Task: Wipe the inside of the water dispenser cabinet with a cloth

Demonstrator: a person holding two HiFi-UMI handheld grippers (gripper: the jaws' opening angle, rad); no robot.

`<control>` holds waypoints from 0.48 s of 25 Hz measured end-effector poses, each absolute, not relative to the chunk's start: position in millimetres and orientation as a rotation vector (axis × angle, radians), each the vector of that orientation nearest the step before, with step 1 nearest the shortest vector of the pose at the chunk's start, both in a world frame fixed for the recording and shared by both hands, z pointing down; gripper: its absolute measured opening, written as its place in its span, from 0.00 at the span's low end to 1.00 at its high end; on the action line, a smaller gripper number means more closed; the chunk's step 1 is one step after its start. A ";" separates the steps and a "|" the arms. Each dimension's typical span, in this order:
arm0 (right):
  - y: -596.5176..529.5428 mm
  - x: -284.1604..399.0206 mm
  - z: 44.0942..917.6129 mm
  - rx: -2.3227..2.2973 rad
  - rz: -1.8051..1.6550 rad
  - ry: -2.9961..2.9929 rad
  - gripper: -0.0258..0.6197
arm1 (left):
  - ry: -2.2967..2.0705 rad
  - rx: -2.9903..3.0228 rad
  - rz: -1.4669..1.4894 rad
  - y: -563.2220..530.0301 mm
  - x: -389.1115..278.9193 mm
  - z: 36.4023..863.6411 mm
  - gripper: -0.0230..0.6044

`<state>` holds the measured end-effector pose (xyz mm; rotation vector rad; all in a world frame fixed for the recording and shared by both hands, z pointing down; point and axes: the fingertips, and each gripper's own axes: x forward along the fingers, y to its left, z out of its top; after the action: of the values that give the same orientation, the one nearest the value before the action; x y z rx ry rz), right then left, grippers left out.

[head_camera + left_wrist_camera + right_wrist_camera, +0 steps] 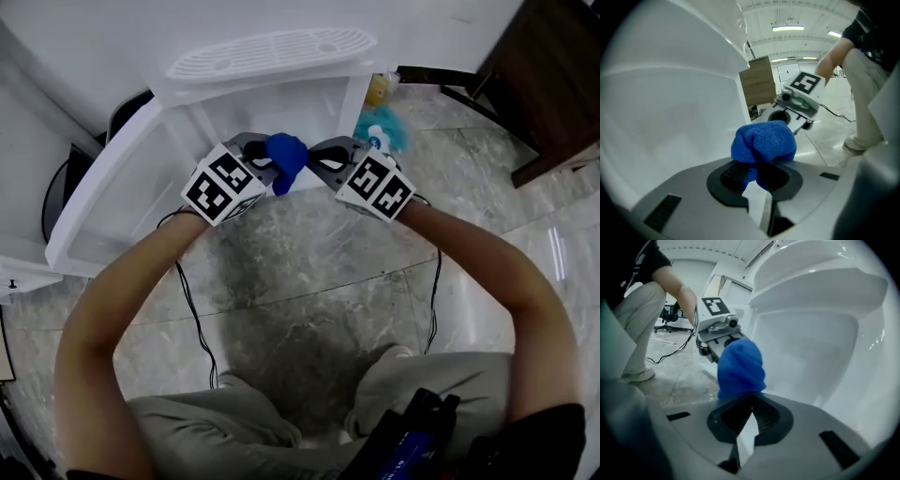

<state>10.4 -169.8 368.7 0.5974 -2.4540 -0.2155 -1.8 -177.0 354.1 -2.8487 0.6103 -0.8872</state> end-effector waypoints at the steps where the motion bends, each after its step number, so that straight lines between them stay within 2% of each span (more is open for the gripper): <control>1: -171.8 8.1 365.6 0.602 -0.215 -2.457 0.04 | 0.593 -2.839 -0.918 -170.3 -9.3 359.9 0.16; 7: -165.9 0.2 367.4 0.577 -0.178 -2.447 0.04 | 0.653 -2.834 -0.998 -158.1 -46.3 387.7 0.16; 12: -176.4 -4.4 361.6 0.568 -0.172 -2.426 0.04 | 0.666 -2.880 -0.947 -162.1 -59.7 373.6 0.16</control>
<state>-4.4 -176.4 361.6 0.5681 -2.4255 -0.1722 -59.7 -162.1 373.6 -2.8799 0.6655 -0.9470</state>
